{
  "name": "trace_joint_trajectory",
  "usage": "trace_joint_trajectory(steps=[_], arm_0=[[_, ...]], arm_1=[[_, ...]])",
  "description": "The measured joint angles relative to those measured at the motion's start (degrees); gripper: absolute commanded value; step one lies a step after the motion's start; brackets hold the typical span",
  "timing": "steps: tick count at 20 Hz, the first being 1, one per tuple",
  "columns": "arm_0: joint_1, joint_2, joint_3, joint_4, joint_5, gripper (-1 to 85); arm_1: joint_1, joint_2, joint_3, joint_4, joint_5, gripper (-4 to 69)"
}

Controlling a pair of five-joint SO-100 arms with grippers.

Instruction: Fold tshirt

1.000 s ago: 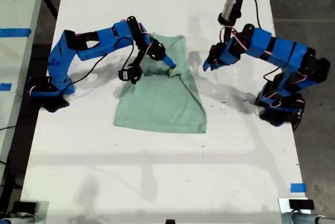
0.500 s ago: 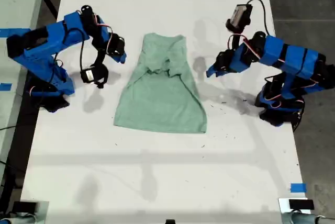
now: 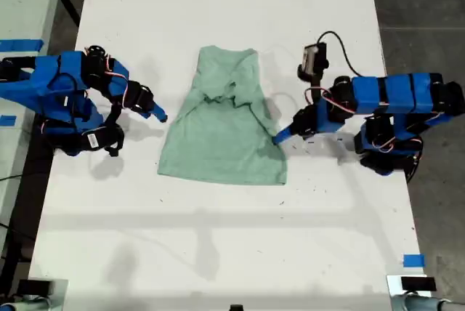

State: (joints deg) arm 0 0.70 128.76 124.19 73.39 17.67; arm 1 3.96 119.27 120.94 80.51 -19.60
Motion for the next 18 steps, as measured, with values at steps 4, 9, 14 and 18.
trace_joint_trajectory(steps=[4, 9, 14, 18], arm_0=[[1.67, -7.03, -1.32, -3.25, -0.26, 14.0], [2.99, -9.49, -2.02, -4.22, -0.26, 13.1], [3.34, -9.49, -2.02, -4.22, -0.26, 12.9], [3.34, -9.49, -2.02, -4.22, -0.26, 12.5]], arm_1=[[-5.62, -14.06, 0.09, -7.65, 4.13, 34.2], [-6.86, -25.93, 1.85, -18.02, 7.38, 18.6], [-6.86, -25.66, 5.45, -26.98, 8.79, -1.3], [-6.94, -25.14, 4.57, -25.49, 9.05, -1.4]])
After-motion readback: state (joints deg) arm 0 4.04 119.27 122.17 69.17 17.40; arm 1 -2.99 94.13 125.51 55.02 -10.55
